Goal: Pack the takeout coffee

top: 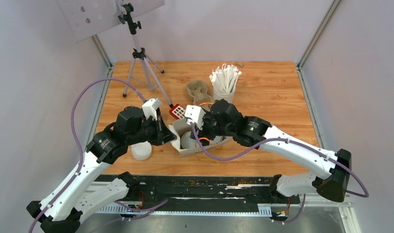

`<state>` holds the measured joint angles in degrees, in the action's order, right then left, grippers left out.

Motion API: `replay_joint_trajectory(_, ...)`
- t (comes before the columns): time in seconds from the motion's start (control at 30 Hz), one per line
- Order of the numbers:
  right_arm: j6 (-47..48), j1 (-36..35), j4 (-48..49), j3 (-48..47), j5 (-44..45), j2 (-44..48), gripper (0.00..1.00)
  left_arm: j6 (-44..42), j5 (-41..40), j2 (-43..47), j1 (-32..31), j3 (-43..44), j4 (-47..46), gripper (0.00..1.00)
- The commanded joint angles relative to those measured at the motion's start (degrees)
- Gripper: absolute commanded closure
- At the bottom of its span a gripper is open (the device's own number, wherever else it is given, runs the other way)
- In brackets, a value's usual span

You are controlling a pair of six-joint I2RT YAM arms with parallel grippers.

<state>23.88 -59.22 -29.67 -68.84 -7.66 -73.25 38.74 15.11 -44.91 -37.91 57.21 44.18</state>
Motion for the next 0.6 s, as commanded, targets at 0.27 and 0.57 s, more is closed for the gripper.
replay_joint_trajectory(0.27, -5.6, 1.2, -2.2, -8.6, 0.2, -2.4, 0.38, -0.7, -4.2, 0.3, -0.2, 3.6, 1.1, 0.79)
replay_joint_trajectory(0.57, -7.5, 1.4, -2.1, -11.8, 2.5, -3.1, 0.38, -2.5, -5.9, 1.1, -0.2, 4.9, 0.2, 0.59)
